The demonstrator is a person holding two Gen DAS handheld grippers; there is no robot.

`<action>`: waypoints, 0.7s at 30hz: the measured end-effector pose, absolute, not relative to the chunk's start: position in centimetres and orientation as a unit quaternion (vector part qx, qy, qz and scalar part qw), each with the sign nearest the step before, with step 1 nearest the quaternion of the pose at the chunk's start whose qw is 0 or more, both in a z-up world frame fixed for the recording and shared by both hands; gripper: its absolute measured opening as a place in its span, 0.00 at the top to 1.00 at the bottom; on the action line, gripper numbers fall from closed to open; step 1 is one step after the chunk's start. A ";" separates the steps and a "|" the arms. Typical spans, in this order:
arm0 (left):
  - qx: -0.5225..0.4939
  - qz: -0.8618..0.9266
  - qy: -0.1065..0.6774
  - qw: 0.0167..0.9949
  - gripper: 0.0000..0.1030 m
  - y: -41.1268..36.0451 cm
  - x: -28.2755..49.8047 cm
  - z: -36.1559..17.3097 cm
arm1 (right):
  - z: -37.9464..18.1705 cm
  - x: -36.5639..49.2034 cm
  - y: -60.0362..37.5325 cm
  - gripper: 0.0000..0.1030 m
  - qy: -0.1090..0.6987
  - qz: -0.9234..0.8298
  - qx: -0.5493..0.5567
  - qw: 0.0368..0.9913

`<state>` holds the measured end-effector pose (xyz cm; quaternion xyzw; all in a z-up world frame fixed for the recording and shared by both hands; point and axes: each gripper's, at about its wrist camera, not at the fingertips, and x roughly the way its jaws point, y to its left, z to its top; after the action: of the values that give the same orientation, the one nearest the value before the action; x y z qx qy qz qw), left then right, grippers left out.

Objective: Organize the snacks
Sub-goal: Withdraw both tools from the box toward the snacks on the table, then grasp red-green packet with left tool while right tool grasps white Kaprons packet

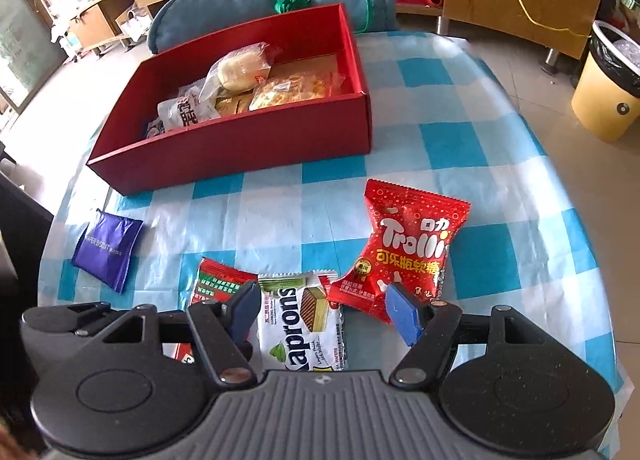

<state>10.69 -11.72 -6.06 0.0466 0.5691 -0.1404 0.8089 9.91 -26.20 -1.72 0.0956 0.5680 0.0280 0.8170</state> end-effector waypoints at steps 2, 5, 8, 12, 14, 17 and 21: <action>0.060 -0.145 0.563 0.811 0.42 -11.5 10.4 -5.9 | -1.9 10.0 -26.0 0.38 0.572 0.029 0.093 0.815; 0.048 -0.144 0.566 0.810 0.45 -10.2 10.4 -5.7 | -1.9 9.9 -25.7 0.38 0.572 0.036 0.089 0.815; 0.040 -0.134 0.567 0.811 0.48 -8.9 10.4 -5.4 | -1.8 9.9 -25.2 0.38 0.572 0.042 0.084 0.815; 0.015 -0.135 0.567 0.813 0.48 -7.4 10.3 -4.7 | -2.6 9.6 -24.2 0.38 0.582 0.052 0.076 0.808; 0.007 -0.136 0.563 0.815 0.48 -7.0 10.2 -4.2 | -3.2 9.5 -23.5 0.38 0.590 0.054 0.068 0.803; 0.002 -0.135 0.561 0.817 0.49 -6.7 10.1 -3.9 | -3.7 9.5 -23.4 0.38 0.598 0.056 0.070 0.797; -0.001 -0.131 0.566 0.814 0.49 -6.1 10.3 -4.1 | -4.0 9.6 -23.4 0.37 0.602 0.053 0.073 0.793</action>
<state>10.32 -6.06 -4.10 -0.0006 0.5658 -0.1310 0.8141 9.61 -23.42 -4.04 0.0733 0.6019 0.0533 0.7934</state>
